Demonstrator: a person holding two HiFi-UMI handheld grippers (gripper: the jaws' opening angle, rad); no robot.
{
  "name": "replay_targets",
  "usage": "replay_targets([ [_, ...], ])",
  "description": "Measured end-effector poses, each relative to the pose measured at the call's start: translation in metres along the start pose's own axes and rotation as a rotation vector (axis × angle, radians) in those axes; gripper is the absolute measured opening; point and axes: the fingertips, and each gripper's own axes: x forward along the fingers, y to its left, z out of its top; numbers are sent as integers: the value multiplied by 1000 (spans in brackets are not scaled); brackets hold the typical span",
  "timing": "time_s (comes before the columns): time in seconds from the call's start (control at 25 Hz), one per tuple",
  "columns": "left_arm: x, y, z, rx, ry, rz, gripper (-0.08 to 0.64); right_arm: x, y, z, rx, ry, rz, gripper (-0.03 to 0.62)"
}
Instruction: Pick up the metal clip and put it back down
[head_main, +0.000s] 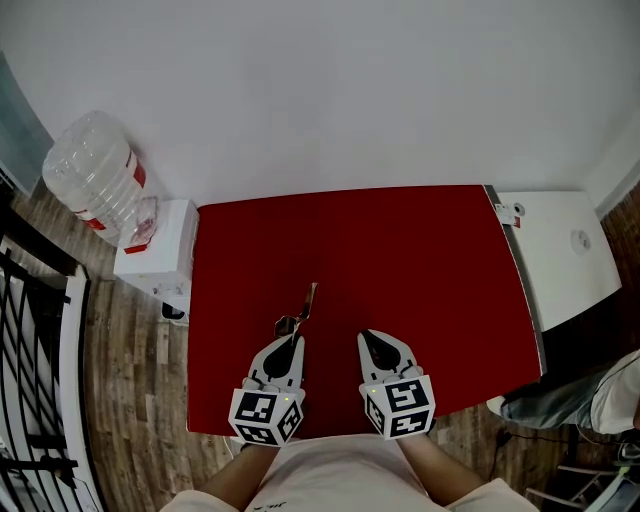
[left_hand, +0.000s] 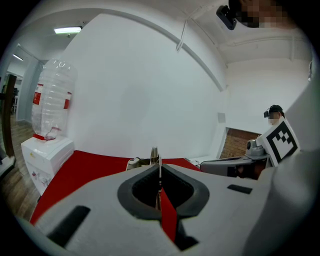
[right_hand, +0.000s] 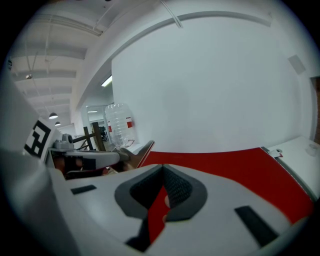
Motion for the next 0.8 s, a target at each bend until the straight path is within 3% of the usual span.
replay_targets([
  [0.8, 47, 34, -25, -26, 60, 7, 9, 48, -16, -31, 39, 51, -10, 7],
])
